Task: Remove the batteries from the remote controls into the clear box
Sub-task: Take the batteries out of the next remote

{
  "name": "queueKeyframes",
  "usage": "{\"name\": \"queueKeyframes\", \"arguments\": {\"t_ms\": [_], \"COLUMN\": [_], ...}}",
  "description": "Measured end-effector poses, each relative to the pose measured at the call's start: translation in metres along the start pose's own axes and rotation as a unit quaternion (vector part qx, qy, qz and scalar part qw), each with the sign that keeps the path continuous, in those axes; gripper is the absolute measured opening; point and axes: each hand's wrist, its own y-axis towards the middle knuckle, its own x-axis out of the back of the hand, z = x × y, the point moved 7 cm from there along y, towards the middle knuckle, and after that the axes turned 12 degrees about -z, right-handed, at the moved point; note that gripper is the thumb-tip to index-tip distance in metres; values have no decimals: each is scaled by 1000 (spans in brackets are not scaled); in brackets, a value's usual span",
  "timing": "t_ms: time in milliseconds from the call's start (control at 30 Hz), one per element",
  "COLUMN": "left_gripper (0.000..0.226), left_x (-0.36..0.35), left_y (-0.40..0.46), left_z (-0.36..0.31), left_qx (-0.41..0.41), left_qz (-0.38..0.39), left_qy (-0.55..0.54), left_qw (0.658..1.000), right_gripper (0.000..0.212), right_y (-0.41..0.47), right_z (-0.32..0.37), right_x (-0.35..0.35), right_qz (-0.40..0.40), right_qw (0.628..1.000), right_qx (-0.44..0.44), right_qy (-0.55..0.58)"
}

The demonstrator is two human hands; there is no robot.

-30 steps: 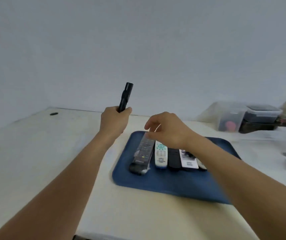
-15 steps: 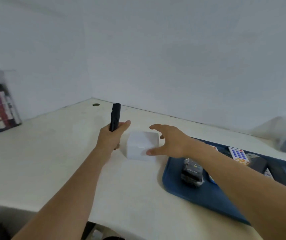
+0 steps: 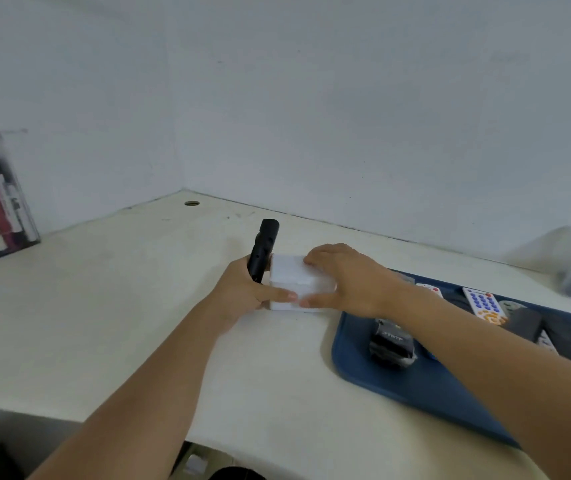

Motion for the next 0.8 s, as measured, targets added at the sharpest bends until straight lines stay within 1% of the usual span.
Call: {"name": "queueKeyframes", "arguments": {"t_ms": [100, 233, 367, 467, 500, 600, 633, 700, 733, 800], "left_gripper": [64, 67, 69, 72, 74, 79, 79, 84, 88, 96], "left_x": [-1, -1, -7, -8, -8, -9, -9, -9, -9, -8], "left_y": [-2, -4, -2, 0, 0, -1, -2, -4, -4, -5], "left_z": [-2, -4, -5, -4, -4, 0, 0, -3, -5, -8], "left_qx": [-9, -16, -24, -35, -41, -45, -46, -61, -74, -96], "left_qz": [0, 25, 46, 48, 48, 51, 51, 42, 31, 12], "left_qy": [-25, -40, -47, -46, -41, -33, -35, -35, -31, -36], "left_qw": [1000, 999, 998, 997, 997, 997, 997, 997, 996, 995], "right_gripper": [62, 59, 60, 44, 40, 44, 44, 39, 35, 42], "right_y": [2, 7, 5, 4, 6, 15, 21, 34, 38, 42], "right_z": [17, 22, 24, 25, 26, 21, 15, -4, -14, -30], "right_x": [-2, 0, -7, -7, -2, 20, 26, 40, 47, 58], "right_qz": [-3, -8, -46, -64, -82, -165, -175, -205, -243, -321], "right_qw": [992, 979, 951, 950, 952, 960, 968, 978, 969, 922], "right_qx": [67, 136, 201, 210, 202, 162, 129, 21, -41, -160], "right_qy": [-103, -155, -229, -222, -213, -156, -125, -29, 33, 142]}}
